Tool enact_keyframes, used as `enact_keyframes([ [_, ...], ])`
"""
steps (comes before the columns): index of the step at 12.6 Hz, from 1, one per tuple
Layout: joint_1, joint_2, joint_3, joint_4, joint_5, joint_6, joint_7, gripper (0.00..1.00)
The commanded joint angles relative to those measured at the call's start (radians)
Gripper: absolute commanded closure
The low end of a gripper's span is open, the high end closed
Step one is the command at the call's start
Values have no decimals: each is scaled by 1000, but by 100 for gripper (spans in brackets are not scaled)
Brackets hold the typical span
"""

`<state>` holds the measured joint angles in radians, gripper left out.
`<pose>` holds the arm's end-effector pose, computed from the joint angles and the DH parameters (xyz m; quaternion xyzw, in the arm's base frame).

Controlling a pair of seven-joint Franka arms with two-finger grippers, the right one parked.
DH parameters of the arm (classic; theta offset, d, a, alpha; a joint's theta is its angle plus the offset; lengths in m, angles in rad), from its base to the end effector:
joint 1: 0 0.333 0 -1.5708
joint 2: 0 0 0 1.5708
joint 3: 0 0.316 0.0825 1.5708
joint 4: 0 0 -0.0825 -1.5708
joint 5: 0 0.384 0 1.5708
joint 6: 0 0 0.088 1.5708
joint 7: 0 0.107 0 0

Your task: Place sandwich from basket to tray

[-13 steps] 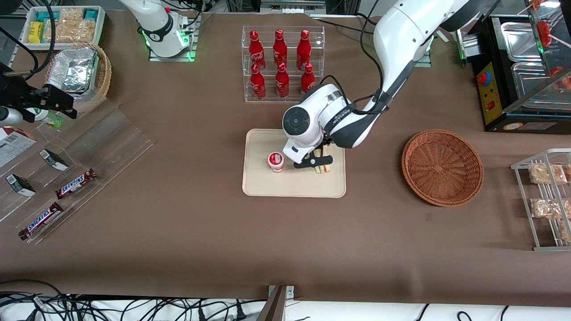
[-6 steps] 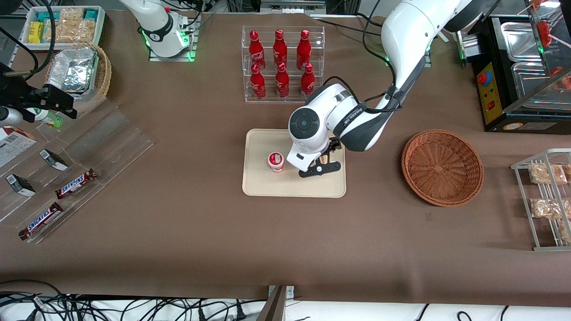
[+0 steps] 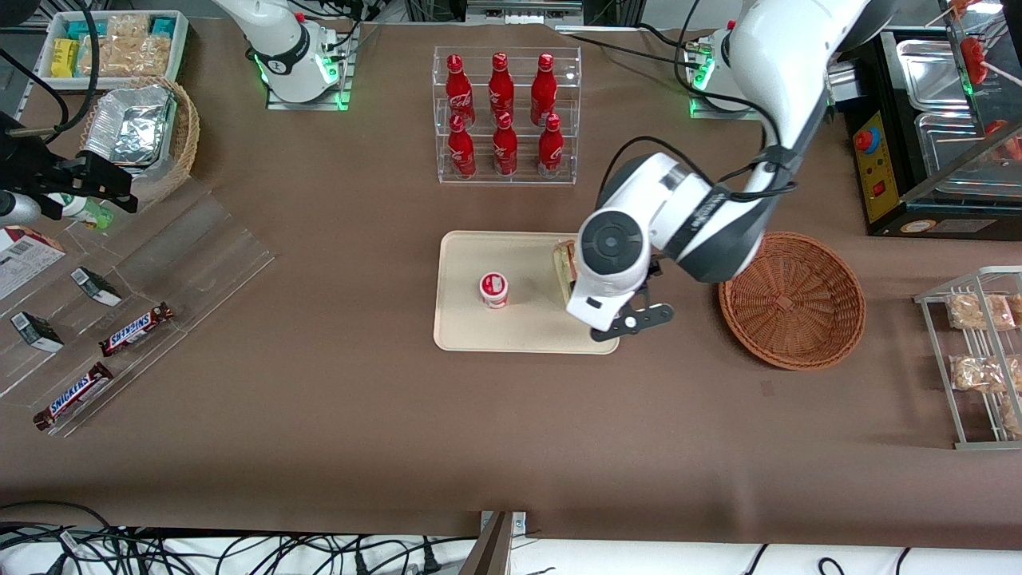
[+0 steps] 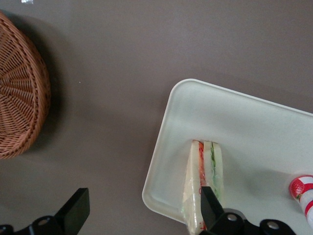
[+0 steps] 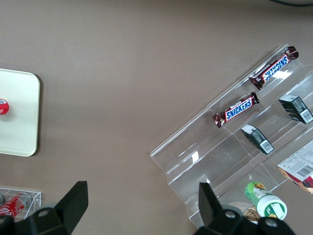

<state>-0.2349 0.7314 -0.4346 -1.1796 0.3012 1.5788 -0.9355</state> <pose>0.6215 -0.3474 0.3612 -0.9809 -0.1397 0.0935 0.0981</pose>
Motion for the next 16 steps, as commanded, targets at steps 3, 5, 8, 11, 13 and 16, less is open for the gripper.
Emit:
enact_keyframes([
  [3,109,-104,-6,-8,-71,-91,193,0],
  [5,156,-133,-6,-8,-82,-132,279,0],
  [8,244,-187,-4,-8,-125,-186,429,0],
  [11,247,-242,7,-8,-131,-192,435,0],
  [13,246,-257,29,-8,-131,-235,467,0],
  [16,227,-319,149,-8,-189,-281,589,0],
])
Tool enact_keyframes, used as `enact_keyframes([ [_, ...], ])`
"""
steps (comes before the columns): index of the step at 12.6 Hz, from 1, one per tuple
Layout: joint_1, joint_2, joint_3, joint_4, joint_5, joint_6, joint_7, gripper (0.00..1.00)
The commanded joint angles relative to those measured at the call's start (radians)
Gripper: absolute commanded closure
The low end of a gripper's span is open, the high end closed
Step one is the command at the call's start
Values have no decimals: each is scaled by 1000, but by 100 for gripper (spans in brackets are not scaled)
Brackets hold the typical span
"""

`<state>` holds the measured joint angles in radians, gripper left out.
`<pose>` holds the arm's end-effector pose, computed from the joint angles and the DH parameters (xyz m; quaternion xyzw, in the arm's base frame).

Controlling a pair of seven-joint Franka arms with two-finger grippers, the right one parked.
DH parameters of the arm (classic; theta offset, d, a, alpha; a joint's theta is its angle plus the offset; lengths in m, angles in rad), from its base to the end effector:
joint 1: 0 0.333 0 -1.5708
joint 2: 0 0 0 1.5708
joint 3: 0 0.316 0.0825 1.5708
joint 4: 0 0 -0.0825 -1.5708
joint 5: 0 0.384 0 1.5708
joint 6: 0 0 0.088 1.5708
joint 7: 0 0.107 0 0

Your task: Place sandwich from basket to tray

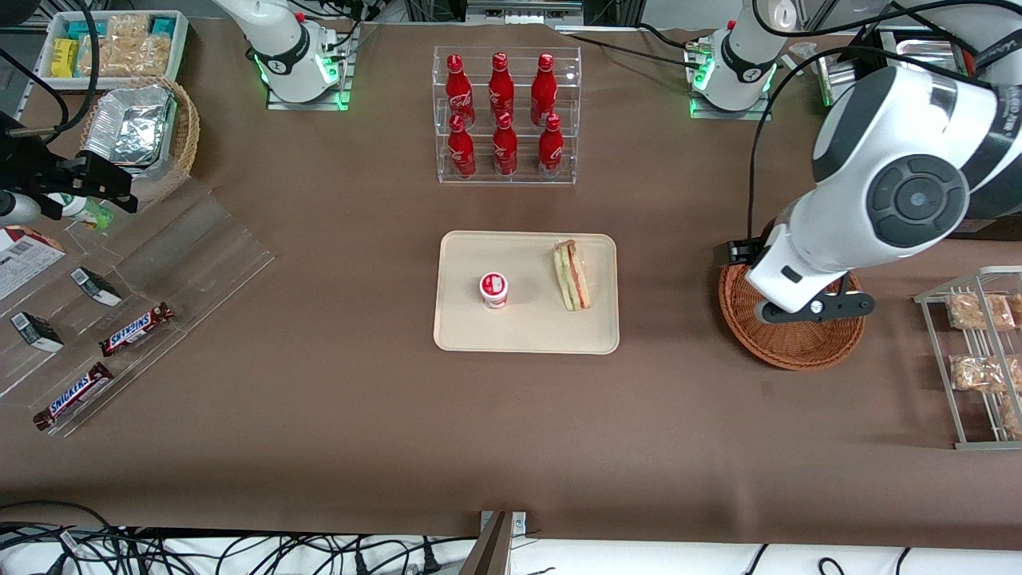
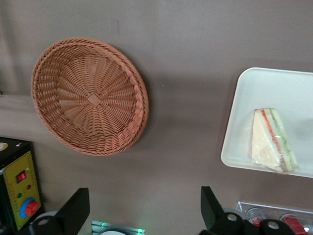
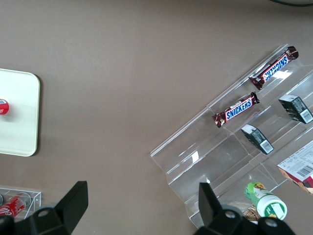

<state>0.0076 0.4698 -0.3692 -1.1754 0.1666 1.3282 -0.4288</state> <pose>0.6335 -0.1591 0.5159 -0.9884 -0.0478 0.1332 0.0545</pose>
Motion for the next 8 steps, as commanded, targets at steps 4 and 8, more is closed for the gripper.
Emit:
enact_keyframes([
  [4,-21,-103,193,-18,-110,-53,246,0],
  [8,-21,-122,237,-56,-130,-46,315,0],
])
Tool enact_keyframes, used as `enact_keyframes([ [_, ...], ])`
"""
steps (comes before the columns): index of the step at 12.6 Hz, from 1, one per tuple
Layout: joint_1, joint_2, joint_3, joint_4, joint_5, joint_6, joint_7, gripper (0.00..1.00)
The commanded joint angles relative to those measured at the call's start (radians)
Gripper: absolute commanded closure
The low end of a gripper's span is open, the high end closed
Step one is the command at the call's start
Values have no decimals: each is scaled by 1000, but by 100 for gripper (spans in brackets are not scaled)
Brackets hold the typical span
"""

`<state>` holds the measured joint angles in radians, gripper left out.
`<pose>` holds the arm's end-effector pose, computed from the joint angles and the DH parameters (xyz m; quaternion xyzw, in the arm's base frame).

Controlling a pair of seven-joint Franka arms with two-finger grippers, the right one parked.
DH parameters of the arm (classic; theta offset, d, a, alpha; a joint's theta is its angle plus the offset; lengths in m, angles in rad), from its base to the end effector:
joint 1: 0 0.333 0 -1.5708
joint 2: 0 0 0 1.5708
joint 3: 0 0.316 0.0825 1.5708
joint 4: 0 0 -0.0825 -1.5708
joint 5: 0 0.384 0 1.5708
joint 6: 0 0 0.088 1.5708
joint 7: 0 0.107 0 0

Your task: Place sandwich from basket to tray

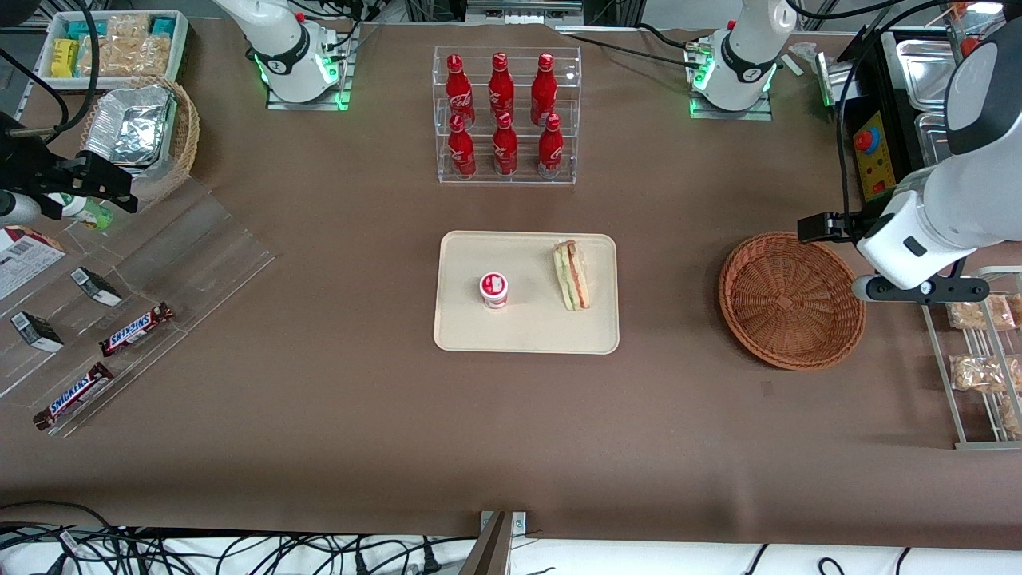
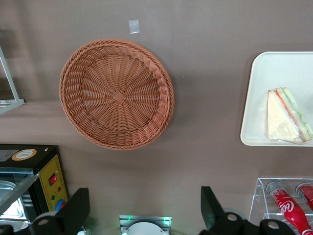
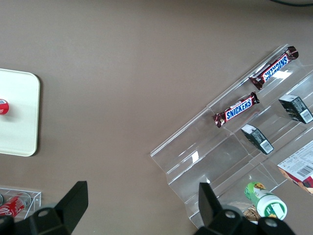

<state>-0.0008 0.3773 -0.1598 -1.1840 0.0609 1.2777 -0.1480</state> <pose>0.6260 -0.0731 0.5573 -0.9903 0.0002 0.1375 0.0217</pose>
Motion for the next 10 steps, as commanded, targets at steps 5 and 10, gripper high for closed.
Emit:
enact_keyframes([
  [5,-5,-47,34,-113,-24,69,76,0],
  [10,-13,-86,49,-223,-12,184,131,0],
])
